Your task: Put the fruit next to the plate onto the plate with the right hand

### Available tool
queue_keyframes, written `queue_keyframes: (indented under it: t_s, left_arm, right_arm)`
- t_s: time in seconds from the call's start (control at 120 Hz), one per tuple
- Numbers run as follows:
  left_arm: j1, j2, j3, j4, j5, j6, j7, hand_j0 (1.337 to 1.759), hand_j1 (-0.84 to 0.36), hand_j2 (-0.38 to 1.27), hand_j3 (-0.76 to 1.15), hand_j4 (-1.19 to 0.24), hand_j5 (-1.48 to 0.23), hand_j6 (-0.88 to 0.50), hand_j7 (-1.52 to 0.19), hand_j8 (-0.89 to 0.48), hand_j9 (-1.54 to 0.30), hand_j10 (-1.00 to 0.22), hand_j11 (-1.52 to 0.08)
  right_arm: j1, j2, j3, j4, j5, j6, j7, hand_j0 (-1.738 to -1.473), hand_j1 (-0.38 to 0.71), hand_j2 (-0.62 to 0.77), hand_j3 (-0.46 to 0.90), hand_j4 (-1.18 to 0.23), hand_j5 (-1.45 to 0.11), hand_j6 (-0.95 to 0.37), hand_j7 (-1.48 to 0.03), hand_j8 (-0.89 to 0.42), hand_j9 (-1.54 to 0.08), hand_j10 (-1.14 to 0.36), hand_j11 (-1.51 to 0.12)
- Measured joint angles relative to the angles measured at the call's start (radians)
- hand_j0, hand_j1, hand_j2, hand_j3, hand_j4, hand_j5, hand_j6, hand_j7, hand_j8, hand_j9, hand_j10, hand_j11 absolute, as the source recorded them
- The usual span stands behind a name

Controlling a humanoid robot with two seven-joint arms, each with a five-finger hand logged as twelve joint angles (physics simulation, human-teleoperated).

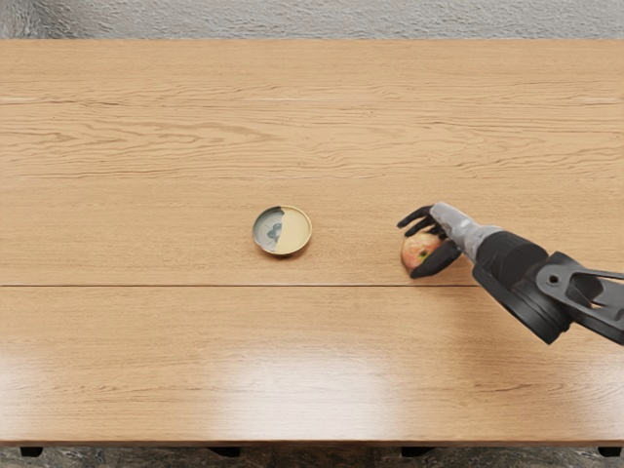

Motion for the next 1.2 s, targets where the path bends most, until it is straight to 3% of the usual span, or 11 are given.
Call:
queue_keyframes:
  t_s: [0.108, 0.325, 0.542, 0.742, 1.2]
  left_arm:
    - [0.000, 0.000, 0.000, 0.000, 0.000, 0.000, 0.000, 1.658, 0.34, 0.00, 0.00, -0.01, -0.01, -0.01, -0.01, -0.01, -0.01, -0.01, -0.01]
    - [0.000, 0.000, 0.000, 0.000, 0.000, 0.000, 0.000, 1.658, 0.34, 0.00, 0.00, -0.01, -0.01, -0.01, -0.01, -0.01, -0.01, -0.01, -0.01]
    - [0.000, 0.000, 0.000, 0.000, 0.000, 0.000, 0.000, 1.658, 0.34, 0.00, 0.00, -0.01, -0.01, -0.01, -0.01, -0.01, -0.01, -0.01, -0.01]
    - [0.000, 0.000, 0.000, 0.000, 0.000, 0.000, 0.000, 1.658, 0.34, 0.00, 0.00, -0.01, -0.01, -0.01, -0.01, -0.01, -0.01, -0.01, -0.01]
    - [0.000, 0.000, 0.000, 0.000, 0.000, 0.000, 0.000, 1.658, 0.34, 0.00, 0.00, -0.01, -0.01, -0.01, -0.01, -0.01, -0.01, -0.01, -0.01]
  right_arm:
    - [0.000, 0.000, 0.006, 0.003, 0.005, 0.002, 0.000, -1.658, 0.16, 0.02, 0.00, -0.47, -0.58, -0.46, -0.59, -0.41, -0.58, -0.15, -0.66]
    - [0.007, -0.001, 0.012, 0.012, 0.009, 0.004, 0.000, -1.658, 0.18, 0.06, 0.00, -0.49, -0.63, -0.49, -0.63, -0.39, -0.63, -0.38, -0.65]
    - [0.011, -0.002, 0.026, 0.019, 0.013, 0.029, 0.000, -1.657, 0.19, 0.19, 0.00, -0.55, -0.71, -0.52, -0.71, -0.41, -0.71, -0.42, -0.72]
    - [0.023, 0.006, 0.036, 0.027, 0.015, 0.041, 0.000, -1.657, 0.19, 0.23, 0.00, -0.57, -0.73, -0.54, -0.73, -0.41, -0.74, -0.43, -0.75]
    - [0.092, 0.169, 0.040, 0.001, 0.017, 0.022, 0.000, -1.657, 0.20, 0.25, 0.00, -0.60, -0.78, -0.52, -0.78, -0.38, -0.79, -0.41, -0.79]
